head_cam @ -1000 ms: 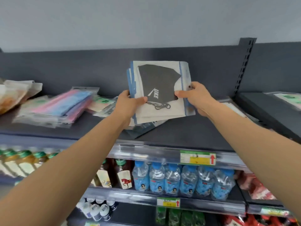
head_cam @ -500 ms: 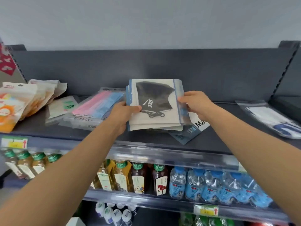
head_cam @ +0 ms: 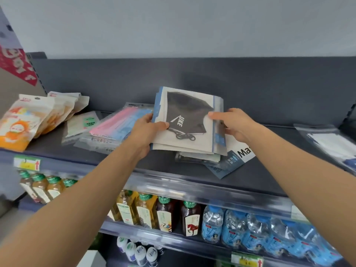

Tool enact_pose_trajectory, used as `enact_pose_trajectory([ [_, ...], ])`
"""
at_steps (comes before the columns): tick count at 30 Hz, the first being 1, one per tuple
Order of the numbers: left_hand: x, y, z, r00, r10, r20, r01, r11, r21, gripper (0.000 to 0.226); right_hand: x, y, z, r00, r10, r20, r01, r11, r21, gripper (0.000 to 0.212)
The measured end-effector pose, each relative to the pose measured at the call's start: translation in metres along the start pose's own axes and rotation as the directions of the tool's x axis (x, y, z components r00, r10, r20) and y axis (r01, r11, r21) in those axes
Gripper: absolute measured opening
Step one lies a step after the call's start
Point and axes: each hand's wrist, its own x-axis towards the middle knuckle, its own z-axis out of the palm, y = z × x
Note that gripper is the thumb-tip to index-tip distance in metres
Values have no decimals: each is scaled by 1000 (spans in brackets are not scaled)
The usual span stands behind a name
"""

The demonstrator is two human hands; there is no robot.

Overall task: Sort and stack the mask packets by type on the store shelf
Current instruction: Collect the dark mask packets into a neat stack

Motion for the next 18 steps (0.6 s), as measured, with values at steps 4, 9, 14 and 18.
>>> enact_pose_trajectory([
  [4,-6,11,0,992,112,-58,-114,993,-28,38,3,-13,5,992,39,124,-51,994,93,59],
  [9,-18,16,-12,990,121,-74,-122,992,-19,32,6,-17,19,980,-57,188,33,991,126,29],
  [14,-21,29,-25,981,156,-113,-156,988,14,30,3,-27,35,975,-111,193,68,974,215,24],
  [18,-15,37,-37,990,126,-71,-129,991,-41,30,-3,-36,41,959,-156,238,99,967,235,11],
])
